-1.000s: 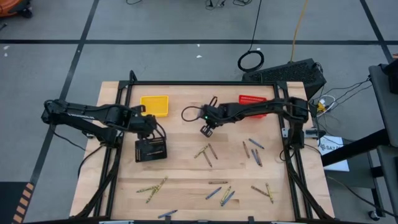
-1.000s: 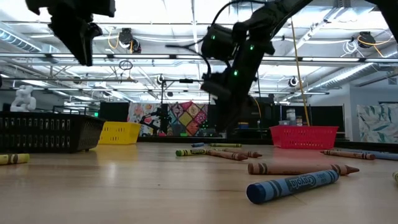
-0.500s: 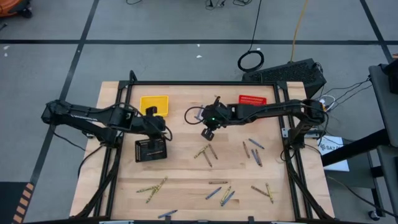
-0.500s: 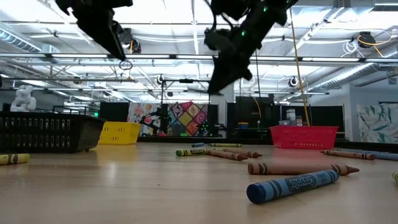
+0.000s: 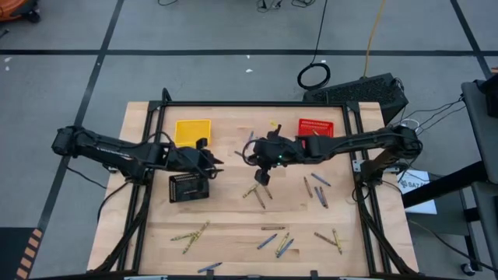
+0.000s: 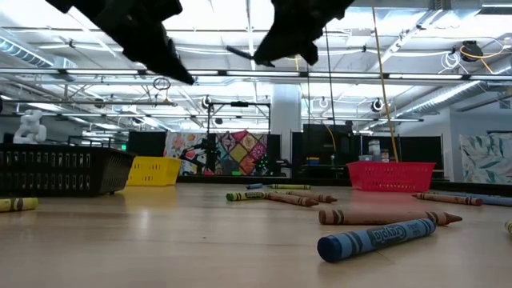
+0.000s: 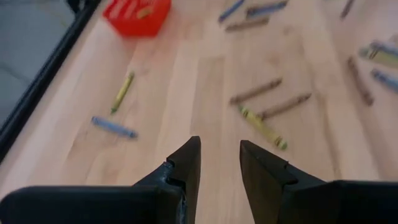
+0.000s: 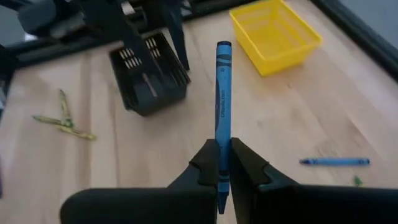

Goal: Sort crayons
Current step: Put the blue crayon into the yellow bin

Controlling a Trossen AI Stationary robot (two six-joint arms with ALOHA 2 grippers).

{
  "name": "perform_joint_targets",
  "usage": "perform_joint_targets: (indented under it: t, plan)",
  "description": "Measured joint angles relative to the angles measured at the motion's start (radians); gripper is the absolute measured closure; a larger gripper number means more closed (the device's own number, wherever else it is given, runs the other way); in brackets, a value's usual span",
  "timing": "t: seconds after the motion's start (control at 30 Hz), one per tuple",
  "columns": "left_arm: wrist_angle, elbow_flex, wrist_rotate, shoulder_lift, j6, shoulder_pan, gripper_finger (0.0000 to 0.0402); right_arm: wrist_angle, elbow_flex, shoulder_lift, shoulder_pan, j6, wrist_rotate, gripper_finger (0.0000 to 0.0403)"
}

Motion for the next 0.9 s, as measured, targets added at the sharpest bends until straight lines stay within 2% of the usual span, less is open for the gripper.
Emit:
perform_joint_targets:
  t: [0.53,0.7,0.9]
  plan:
    - [0.241,-0.013,0.041,0.0,0.022,0.037,0.029,0.136,0.0,0.0,0.04,-0.051,-0.002,0.0403]
    - [0.35,-0.013,0.125,0.0,-0.003,0.069,0.029,0.222,0.0,0.0,0.04,-0.099,-0.001,0.0403]
    - [0.369,-0.013,0.148,0.0,-0.006,0.087,0.029,0.264,0.0,-0.013,0.04,-0.144,0.048,0.0403]
